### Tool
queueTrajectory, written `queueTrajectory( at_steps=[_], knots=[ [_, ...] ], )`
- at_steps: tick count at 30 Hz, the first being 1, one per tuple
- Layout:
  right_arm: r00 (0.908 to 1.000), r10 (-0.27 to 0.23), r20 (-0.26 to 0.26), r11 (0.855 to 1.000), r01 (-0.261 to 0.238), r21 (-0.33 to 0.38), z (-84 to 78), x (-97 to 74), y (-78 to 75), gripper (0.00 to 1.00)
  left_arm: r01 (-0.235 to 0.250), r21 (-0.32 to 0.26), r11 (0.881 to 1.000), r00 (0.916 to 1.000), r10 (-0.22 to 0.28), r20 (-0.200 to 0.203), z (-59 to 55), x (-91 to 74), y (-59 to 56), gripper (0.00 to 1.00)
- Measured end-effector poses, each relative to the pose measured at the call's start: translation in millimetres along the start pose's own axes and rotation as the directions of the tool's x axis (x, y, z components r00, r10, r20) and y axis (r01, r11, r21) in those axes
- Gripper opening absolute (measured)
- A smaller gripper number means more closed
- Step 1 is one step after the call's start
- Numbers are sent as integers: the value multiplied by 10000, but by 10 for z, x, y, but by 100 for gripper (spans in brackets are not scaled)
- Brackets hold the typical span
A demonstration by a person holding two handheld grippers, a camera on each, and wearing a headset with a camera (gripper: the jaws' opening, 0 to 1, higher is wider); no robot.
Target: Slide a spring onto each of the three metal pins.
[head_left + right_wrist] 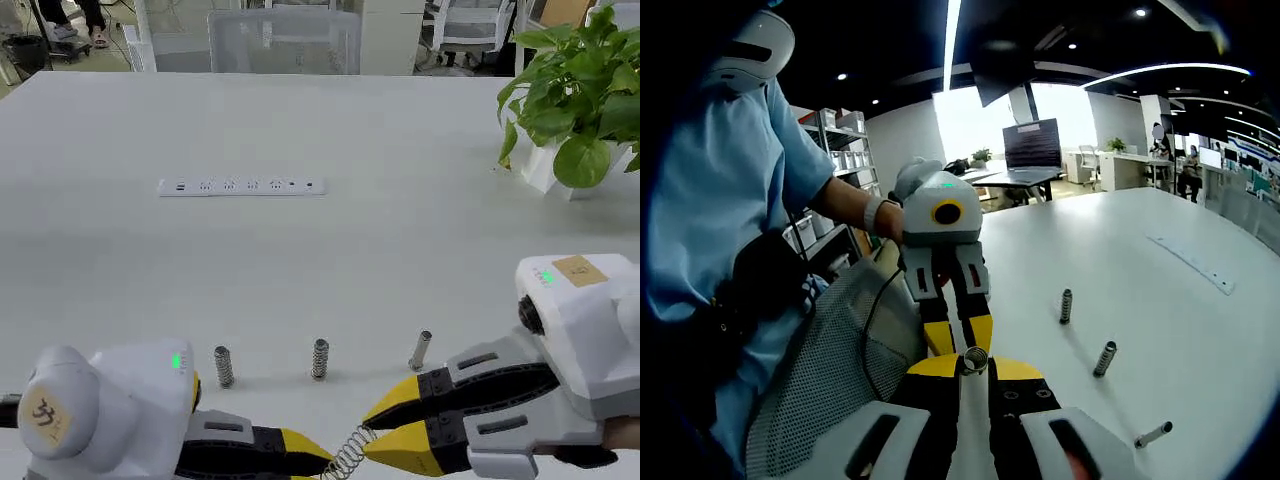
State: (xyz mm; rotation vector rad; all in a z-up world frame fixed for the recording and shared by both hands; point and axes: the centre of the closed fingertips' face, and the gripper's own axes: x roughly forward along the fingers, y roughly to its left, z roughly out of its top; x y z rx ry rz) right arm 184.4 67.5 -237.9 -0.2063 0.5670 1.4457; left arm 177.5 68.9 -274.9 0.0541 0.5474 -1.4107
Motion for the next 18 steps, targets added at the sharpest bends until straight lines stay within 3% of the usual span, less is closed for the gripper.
queueTrajectory(
  at_steps=[4,18],
  knots=[
    [9994,17,-336,9996,-27,-296,-20,14,10,7,-6,21,10000,9999,6,-145,-25,27,-11,6],
    [9971,1,-755,9968,-61,-794,-8,36,22,7,-65,-85,9999,9999,64,-140,-32,53,-8,6]
  ],
)
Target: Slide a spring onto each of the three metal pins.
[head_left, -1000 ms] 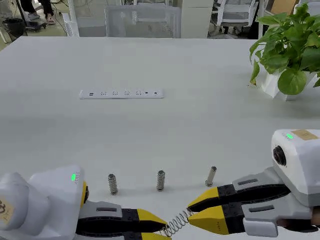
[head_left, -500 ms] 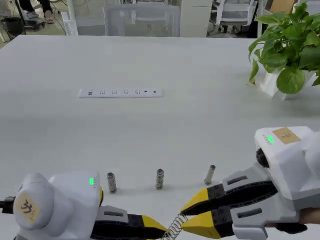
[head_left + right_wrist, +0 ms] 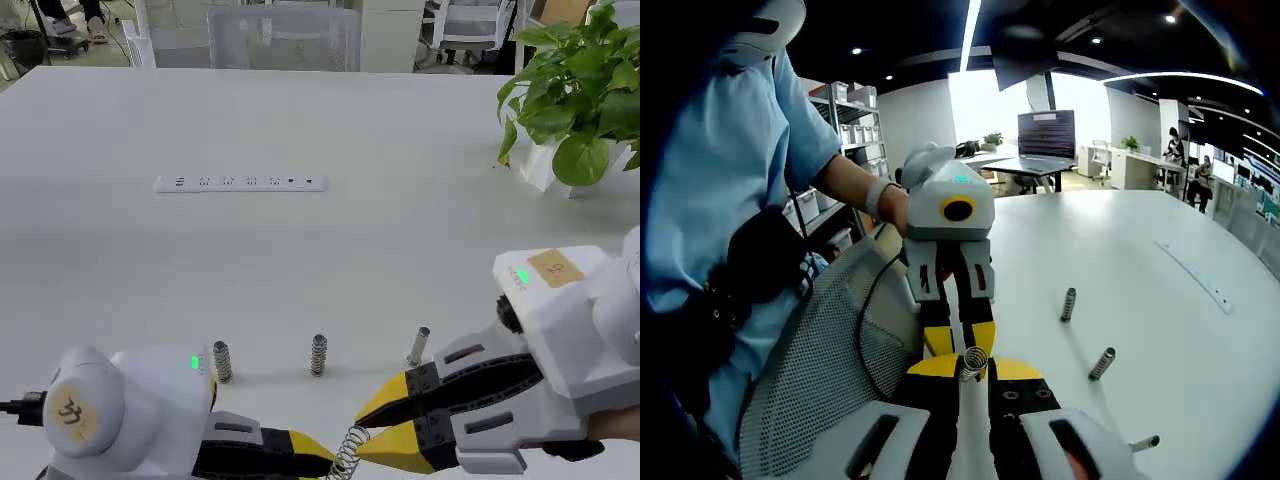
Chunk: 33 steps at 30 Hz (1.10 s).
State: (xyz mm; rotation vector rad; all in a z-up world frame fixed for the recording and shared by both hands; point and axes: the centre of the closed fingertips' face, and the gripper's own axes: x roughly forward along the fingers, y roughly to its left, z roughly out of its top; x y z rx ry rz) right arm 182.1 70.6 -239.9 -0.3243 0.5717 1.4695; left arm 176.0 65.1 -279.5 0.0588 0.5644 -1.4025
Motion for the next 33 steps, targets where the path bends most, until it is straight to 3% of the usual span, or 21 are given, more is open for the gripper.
queueTrajectory(
  at_steps=[16,20,26,33],
  knots=[
    [9994,-79,-351,9994,67,-346,-20,-3,-13,7,-133,112,9998,9999,132,104,7,20,5,6],
    [9970,-193,-749,9985,153,-531,-53,15,-30,25,-285,163,9995,9996,284,72,19,22,33,6],
    [9826,-134,-1855,9917,-107,-1284,-139,34,-55,24,-643,1008,9928,9958,705,-589,-34,49,95,6],
    [9649,131,-2622,9823,-614,-1768,-182,104,-35,20,-727,1799,9810,9896,934,-1093,-55,105,108,6]
  ],
)
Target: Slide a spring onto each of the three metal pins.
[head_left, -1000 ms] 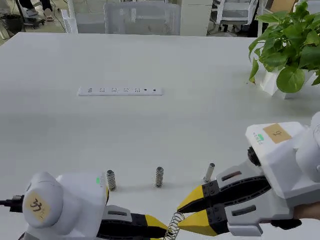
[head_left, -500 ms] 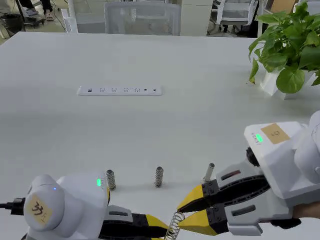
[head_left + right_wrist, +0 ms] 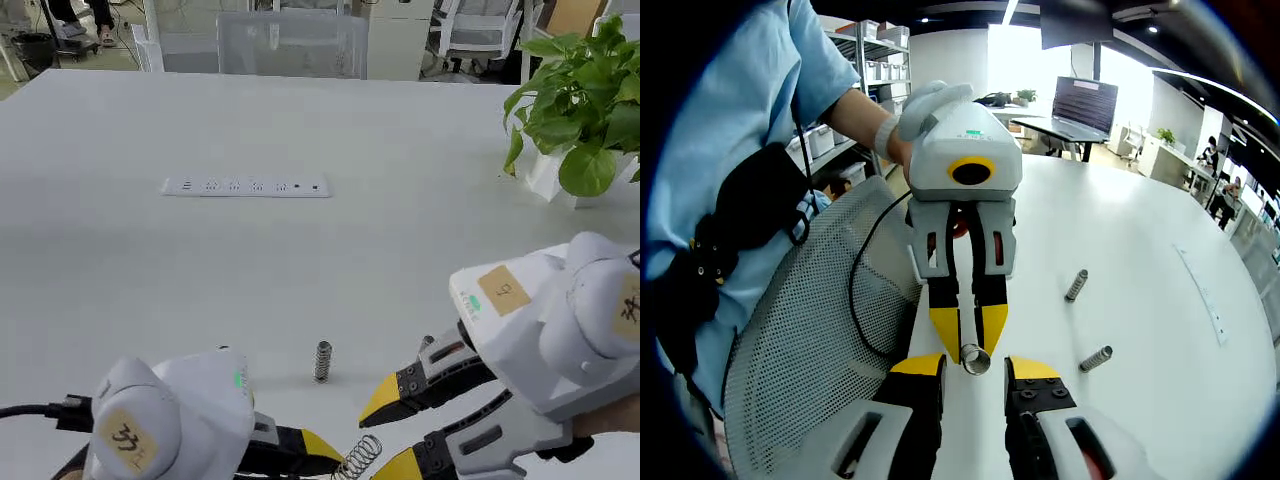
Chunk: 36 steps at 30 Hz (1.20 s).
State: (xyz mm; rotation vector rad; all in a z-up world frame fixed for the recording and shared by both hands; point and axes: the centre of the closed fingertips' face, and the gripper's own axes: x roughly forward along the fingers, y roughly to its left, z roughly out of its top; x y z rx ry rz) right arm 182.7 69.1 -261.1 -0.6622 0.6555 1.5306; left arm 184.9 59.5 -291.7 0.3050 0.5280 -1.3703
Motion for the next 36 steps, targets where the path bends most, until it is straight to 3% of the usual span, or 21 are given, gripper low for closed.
queueTrajectory(
  at_steps=[6,13,36],
  knots=[
    [9967,257,-770,9986,-292,-448,-80,66,20,18,-14,277,9996,9998,19,-193,11,40,1,6],
    [9935,430,-1058,9976,-485,-500,-139,95,26,12,19,264,9996,9999,-15,-140,46,61,0,6],
    [9913,741,-1085,9960,-790,-409,-160,139,60,7,94,124,9999,9999,-93,-63,47,89,-31,7]
  ],
)
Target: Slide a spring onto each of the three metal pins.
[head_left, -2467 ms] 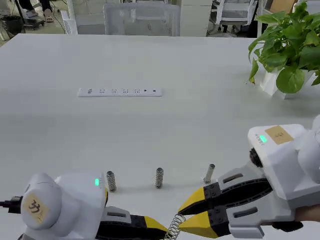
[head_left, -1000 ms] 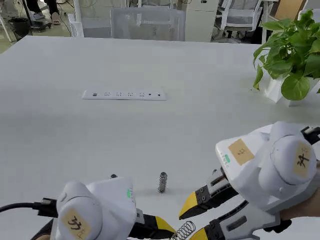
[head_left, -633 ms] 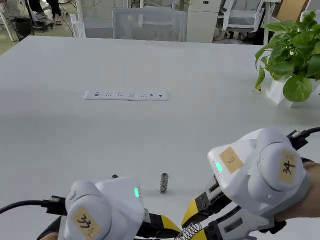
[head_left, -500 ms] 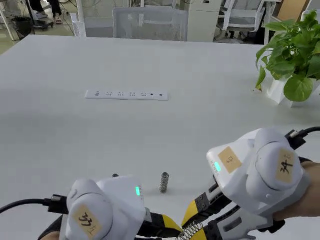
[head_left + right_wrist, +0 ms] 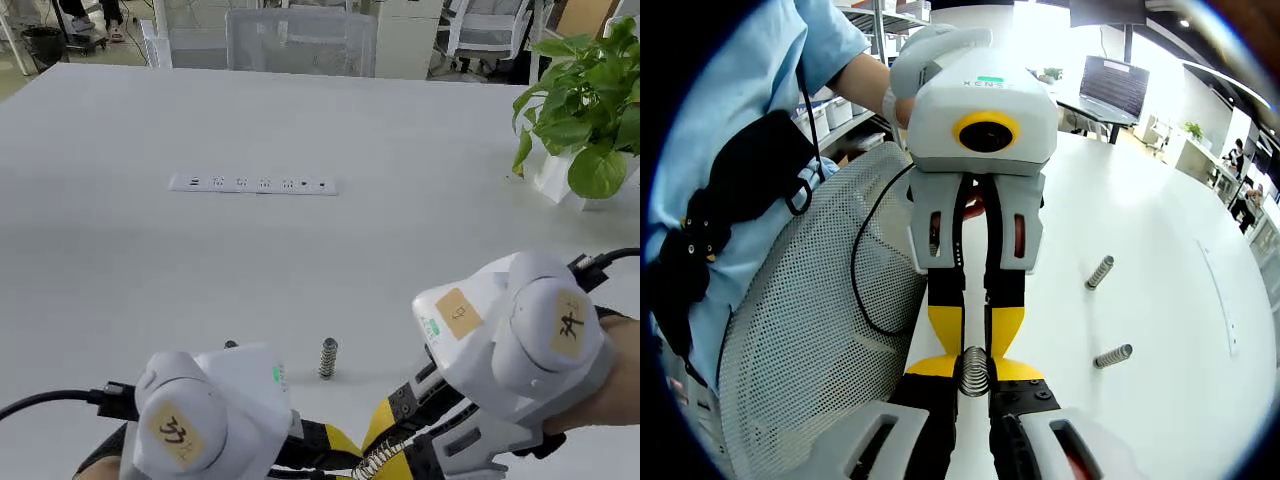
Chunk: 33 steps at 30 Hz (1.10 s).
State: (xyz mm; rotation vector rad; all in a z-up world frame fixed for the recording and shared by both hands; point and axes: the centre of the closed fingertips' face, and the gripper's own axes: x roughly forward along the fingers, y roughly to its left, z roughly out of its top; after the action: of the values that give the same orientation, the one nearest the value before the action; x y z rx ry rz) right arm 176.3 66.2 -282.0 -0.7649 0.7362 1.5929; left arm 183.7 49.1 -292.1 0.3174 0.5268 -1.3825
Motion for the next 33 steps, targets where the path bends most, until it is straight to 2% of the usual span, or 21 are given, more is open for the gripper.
queueTrajectory(
  at_steps=[11,16,21,24,29,32,33],
  knots=[
    [9999,69,-126,10000,-69,-5,-21,-2,14,7,8,-79,10000,10000,-8,66,-3,22,-17,7],
    [9999,27,-159,10000,-29,-79,-17,-5,-1,7,-140,-253,9996,9996,146,253,0,3,8,10],
    [9998,-6,-174,9999,4,-109,-16,-14,-21,7,-677,-334,9972,9966,691,450,-48,-39,101,31],
    [9998,-45,-173,10000,44,-83,-30,-26,-44,7,-1126,-617,9917,9917,1160,546,-97,-97,188,39],
    [9997,-96,-242,9999,95,-65,-70,-34,-64,7,-2091,-974,9730,9739,2162,693,-174,-210,364,64],
    [9996,-85,-253,10000,84,-30,-86,-43,-71,7,-2436,-1376,9601,9643,2549,713,-231,-293,441,71],
    [9997,-87,-246,10000,86,-19,-92,-47,-77,7,-2616,-1557,9525,9589,2749,704,-259,-331,480,73]
  ],
)
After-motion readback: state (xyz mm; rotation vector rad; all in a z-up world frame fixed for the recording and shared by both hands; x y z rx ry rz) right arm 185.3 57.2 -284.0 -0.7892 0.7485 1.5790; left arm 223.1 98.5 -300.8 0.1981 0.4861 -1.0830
